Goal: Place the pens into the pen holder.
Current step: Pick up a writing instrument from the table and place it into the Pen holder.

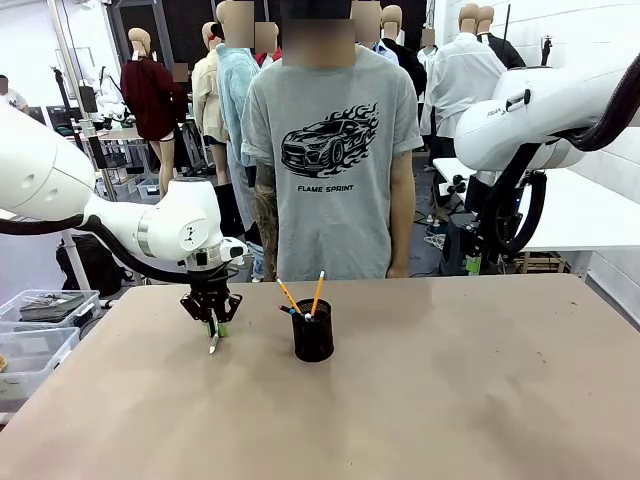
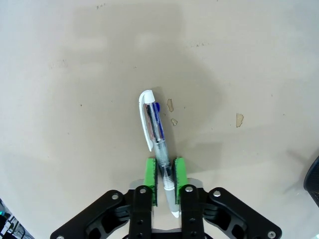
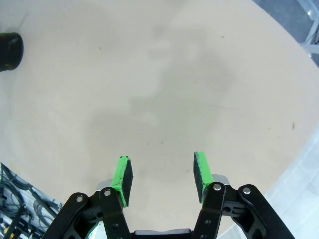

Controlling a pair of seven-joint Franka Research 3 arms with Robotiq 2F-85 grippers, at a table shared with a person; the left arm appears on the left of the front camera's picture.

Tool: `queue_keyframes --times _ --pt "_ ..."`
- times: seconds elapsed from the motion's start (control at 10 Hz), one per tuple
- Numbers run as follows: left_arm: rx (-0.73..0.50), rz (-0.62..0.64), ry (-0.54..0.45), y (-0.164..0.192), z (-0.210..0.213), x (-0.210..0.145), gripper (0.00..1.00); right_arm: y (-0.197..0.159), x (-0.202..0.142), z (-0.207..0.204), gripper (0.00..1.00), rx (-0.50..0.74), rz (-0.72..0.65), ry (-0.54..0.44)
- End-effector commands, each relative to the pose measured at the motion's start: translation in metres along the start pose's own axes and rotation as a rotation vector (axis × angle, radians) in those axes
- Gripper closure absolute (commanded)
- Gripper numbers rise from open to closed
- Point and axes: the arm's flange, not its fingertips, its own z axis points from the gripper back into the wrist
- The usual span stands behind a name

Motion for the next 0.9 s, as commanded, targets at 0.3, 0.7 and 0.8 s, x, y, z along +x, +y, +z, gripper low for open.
queue_keyframes --times 0.3,0.7,0.8 --pt "0.008 -0.049 0.013 0.003 0.000 -0.005 1.00 -0.002 0.000 0.000 0.37 0.020 0.012 -0.021" --pt "-0.048 -0.164 -0.265 0.020 0.046 -0.049 1.00 -0.002 0.000 0.000 0.37 0.020 0.012 -0.021" --pt "-0.103 -0.243 -0.390 0.028 0.057 -0.060 1.00 -0.002 0.000 0.000 0.37 0.020 0.012 -0.021"
